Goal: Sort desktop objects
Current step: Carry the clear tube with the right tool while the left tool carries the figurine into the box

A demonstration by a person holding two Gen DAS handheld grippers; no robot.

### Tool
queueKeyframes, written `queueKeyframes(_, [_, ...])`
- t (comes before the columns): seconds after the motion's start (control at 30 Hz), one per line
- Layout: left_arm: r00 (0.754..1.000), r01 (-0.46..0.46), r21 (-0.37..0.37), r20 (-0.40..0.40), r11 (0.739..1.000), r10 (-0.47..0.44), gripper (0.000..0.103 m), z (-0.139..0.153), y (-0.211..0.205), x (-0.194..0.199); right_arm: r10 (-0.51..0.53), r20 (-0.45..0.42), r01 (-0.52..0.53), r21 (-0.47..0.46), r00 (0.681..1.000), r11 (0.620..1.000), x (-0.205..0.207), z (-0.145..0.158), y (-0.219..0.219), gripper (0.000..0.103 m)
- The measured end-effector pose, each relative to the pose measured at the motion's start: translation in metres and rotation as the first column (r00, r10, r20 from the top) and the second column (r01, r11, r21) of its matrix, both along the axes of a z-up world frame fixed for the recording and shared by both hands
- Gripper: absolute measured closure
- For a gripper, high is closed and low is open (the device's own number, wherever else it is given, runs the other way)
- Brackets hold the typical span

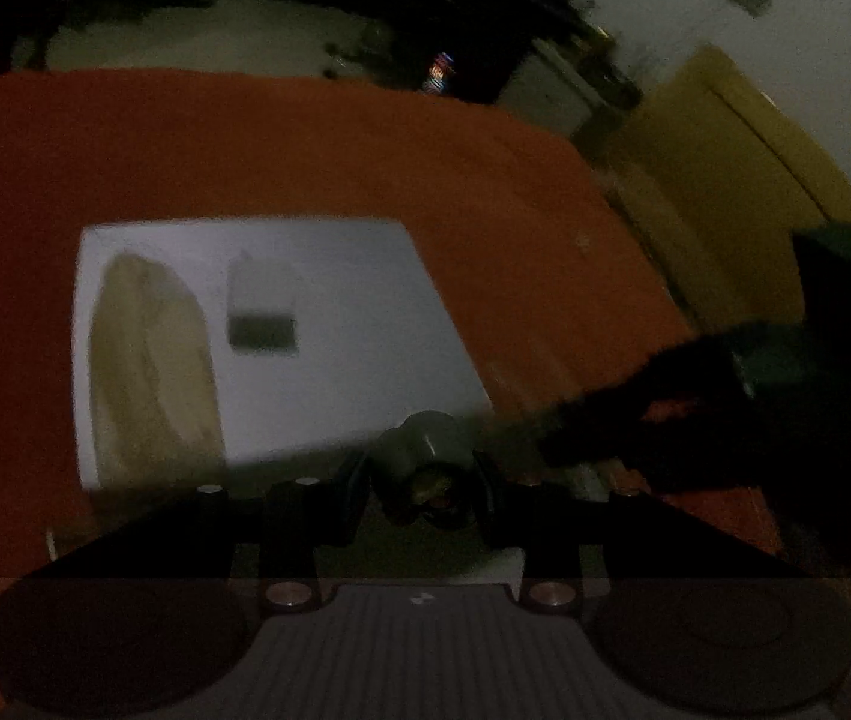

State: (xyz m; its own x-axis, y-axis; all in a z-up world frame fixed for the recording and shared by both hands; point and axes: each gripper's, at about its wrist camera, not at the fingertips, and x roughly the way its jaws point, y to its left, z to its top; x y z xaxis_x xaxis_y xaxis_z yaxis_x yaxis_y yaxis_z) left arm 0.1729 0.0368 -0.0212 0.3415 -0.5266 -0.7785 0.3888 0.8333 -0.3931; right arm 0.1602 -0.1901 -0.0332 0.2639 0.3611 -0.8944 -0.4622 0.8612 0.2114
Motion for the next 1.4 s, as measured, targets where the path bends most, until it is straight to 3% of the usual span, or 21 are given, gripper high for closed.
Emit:
queueKeyframes(0.23, [0.992, 0.12, 0.082, -0.049, 0.989, -0.116, 0.072, -0.019, -0.006, -0.036, 0.055, -0.043, -0.056, -0.005, 0.998, 0.998, -0.045, -0.02, 0.003, 0.071])
queueKeyframes(0.7, [0.973, 0.185, 0.128, -0.16, 0.974, -0.164, 0.072, -0.065, -0.007, -0.06, 0.16, -0.105, -0.168, -0.076, 0.982, 0.983, -0.091, -0.059, 0.028, 0.071])
queueKeyframes(0.93, [0.976, 0.194, 0.166, -0.134, 0.967, -0.172, 0.072, -0.069, -0.006, -0.061, 0.181, -0.143, -0.195, -0.089, 0.973, 0.977, -0.1, -0.074, 0.034, 0.071])
queueKeyframes(1.4, [0.958, 0.262, 0.244, -0.185, 0.934, -0.221, 0.072, -0.097, -0.013, -0.065, 0.231, -0.152, -0.254, -0.151, 0.961, 0.955, -0.115, -0.101, 0.044, 0.071])
